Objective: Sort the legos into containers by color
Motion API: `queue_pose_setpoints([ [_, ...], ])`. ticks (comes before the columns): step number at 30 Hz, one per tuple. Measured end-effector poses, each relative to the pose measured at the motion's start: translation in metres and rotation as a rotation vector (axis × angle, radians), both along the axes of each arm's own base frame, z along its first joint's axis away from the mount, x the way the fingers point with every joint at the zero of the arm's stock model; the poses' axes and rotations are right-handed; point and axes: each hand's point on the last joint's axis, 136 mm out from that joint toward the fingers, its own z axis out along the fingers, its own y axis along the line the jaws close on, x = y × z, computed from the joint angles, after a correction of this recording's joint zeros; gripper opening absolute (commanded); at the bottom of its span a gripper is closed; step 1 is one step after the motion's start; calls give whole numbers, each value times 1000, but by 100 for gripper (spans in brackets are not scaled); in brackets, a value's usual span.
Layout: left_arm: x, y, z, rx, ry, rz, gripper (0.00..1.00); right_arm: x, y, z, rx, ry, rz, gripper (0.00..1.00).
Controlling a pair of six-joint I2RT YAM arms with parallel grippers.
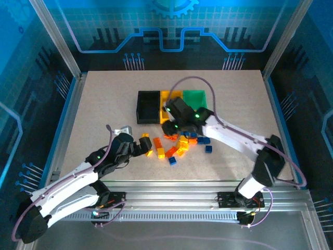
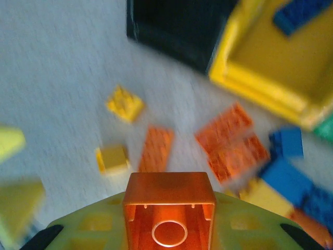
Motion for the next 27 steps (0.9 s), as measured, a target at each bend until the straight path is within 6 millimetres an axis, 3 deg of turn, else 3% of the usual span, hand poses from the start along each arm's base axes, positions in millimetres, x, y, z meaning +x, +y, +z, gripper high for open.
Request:
queue_pose_setpoints([
  [3, -4, 3, -2, -12, 9, 10, 99, 39, 37, 2, 22, -30, -25, 29],
  [7, -8, 4, 2, -37, 3, 16, 99, 88, 75, -16, 36, -36, -74, 30],
  [11, -11, 6, 6, -62, -4, 24, 99, 126, 88, -41, 34, -23, -129, 33],
  [15, -13, 6, 7, -69, -2, 18, 99, 157, 88, -61, 33, -10, -183, 41],
  [19, -15, 6, 4, -64, 13, 12, 99, 170, 85, -70, 49, 14, -207, 63],
  [23, -16, 6, 4, -62, 15, 11, 99, 172, 85, -61, 70, 12, -200, 67],
  [27, -16, 6, 4, -60, 13, 8, 99, 161, 83, -40, 90, 0, -182, 69],
])
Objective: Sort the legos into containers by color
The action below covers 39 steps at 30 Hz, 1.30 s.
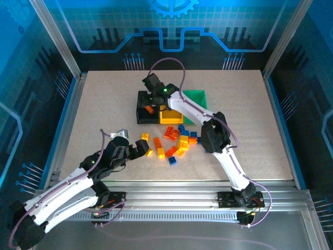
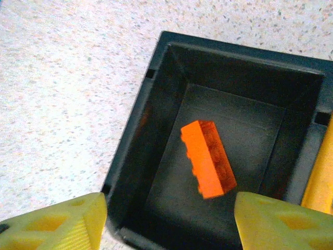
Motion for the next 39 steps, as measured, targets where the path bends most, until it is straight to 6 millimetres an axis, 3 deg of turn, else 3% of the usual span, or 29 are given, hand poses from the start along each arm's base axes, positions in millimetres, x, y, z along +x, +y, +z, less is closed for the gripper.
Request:
queue_pose_setpoints([
  [7, 4, -3, 14, 7, -34, -21, 99, -69, -54, 67, 63, -34, 0, 69],
  [10, 8, -6, 19, 35, -43, -45, 93, -102, -83, 78, 88, -42, -8, 69],
  [12, 13, -10, 14, 74, -23, -64, 85, -123, -101, 69, 84, -27, -16, 69],
  [14, 18, -16, 3, 127, 21, -92, 83, -143, -119, 48, 61, 7, -26, 70],
  [19, 26, -26, -48, 252, 168, -137, 76, -182, -159, -5, -21, 99, -68, 70],
  [22, 27, -26, -69, 302, 215, -150, 70, -191, -171, -8, -26, 100, -83, 70],
  [31, 41, -32, -107, 404, 290, -175, 68, -195, -183, 17, 41, 28, -114, 71],
  [39, 40, -32, -109, 445, 276, -187, 54, -197, -195, 11, 42, 32, -140, 72],
])
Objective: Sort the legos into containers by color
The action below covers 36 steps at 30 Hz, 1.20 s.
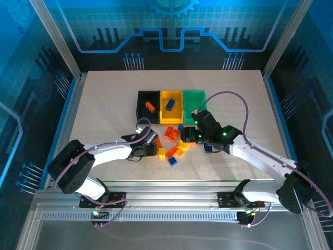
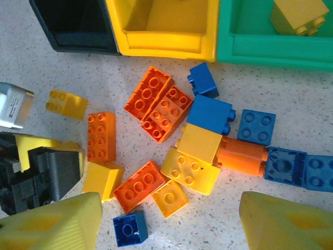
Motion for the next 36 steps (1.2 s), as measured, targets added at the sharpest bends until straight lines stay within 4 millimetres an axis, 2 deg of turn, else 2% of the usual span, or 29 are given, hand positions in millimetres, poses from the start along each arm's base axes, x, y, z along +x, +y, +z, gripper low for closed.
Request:
queue_pose_setpoints([
  [8, -6, -11, 3, -11, -11, -39, 40, 3, -9, 2, 16, -8, -33, 72],
  [12, -12, -17, 15, -31, -31, -62, 36, 3, -15, 1, 27, -13, -55, 72],
  [14, -14, -19, 24, -44, -45, -71, 47, 1, -20, -2, 27, -9, -67, 73],
  [16, -15, -19, 31, -55, -55, -70, 66, 0, -26, -5, 29, -6, -81, 73],
  [17, -15, -19, 33, -57, -56, -63, 70, 0, -28, -5, 30, -5, -88, 73],
  [20, -17, -17, 34, -52, -48, -59, 74, 1, -29, -2, 43, -12, -96, 73],
  [23, -21, -15, 32, -42, -30, -61, 71, -1, -30, 1, 52, -20, -95, 73],
  [28, -29, -20, 21, -35, 7, -83, 55, -2, -34, 0, 52, -19, -102, 73],
  [33, -36, -16, 3, -4, 54, -89, 54, -1, -35, 4, 61, -29, -106, 73],
  [36, -37, -15, -1, 7, 66, -87, 46, -2, -35, 6, 65, -35, -106, 74],
])
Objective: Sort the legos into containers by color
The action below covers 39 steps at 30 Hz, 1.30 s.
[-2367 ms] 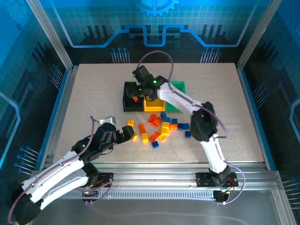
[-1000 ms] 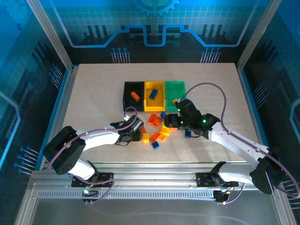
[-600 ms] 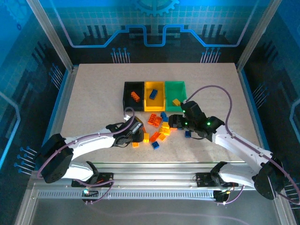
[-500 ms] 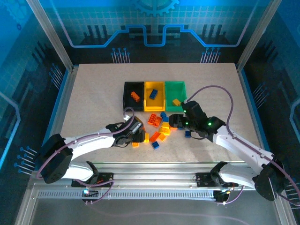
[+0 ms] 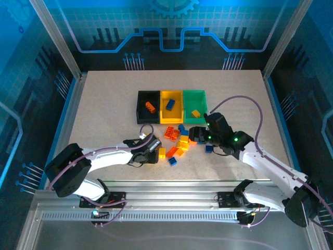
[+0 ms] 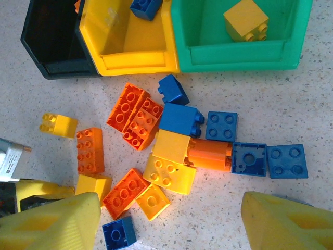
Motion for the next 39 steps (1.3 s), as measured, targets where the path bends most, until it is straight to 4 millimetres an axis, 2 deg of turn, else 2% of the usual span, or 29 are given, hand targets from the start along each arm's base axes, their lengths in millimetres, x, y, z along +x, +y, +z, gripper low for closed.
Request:
queue_pose_setpoints([
  [6, 0, -1, 1, -9, -1, 15, 29, 1, -2, 0, 0, 0, -7, 74],
  [11, -2, -3, 5, -24, -2, 12, 23, 4, -6, 1, 6, -1, -28, 74],
  [14, 1, -7, 17, -40, -13, 8, 23, 3, -10, 2, 15, -6, -43, 74],
  [16, 11, -18, 35, -64, -40, 2, 23, 1, -15, 1, 20, -8, -55, 74],
  [19, 39, -47, 80, -135, -122, -24, 23, -3, -23, -4, 23, -5, -76, 74],
  [21, 66, -75, 114, -186, -191, -49, 23, -6, -28, -8, 21, 5, -91, 74],
  [23, 92, -100, 137, -215, -243, -70, 23, -7, -33, -12, 18, 14, -105, 74],
  [25, 118, -124, 152, -228, -280, -92, 23, -9, -37, -17, 15, 24, -115, 74],
  [28, 158, -153, 155, -220, -308, -111, 22, -13, -42, -22, 9, 33, -124, 74],
  [32, 205, -180, 142, -181, -326, -124, 23, -19, -48, -24, 10, 35, -135, 75],
  [37, 240, -198, 122, -151, -321, -125, 25, -23, -53, -23, 17, 30, -145, 75],
  [39, 248, -202, 117, -147, -318, -122, 32, -24, -56, -25, 17, 35, -152, 75],
])
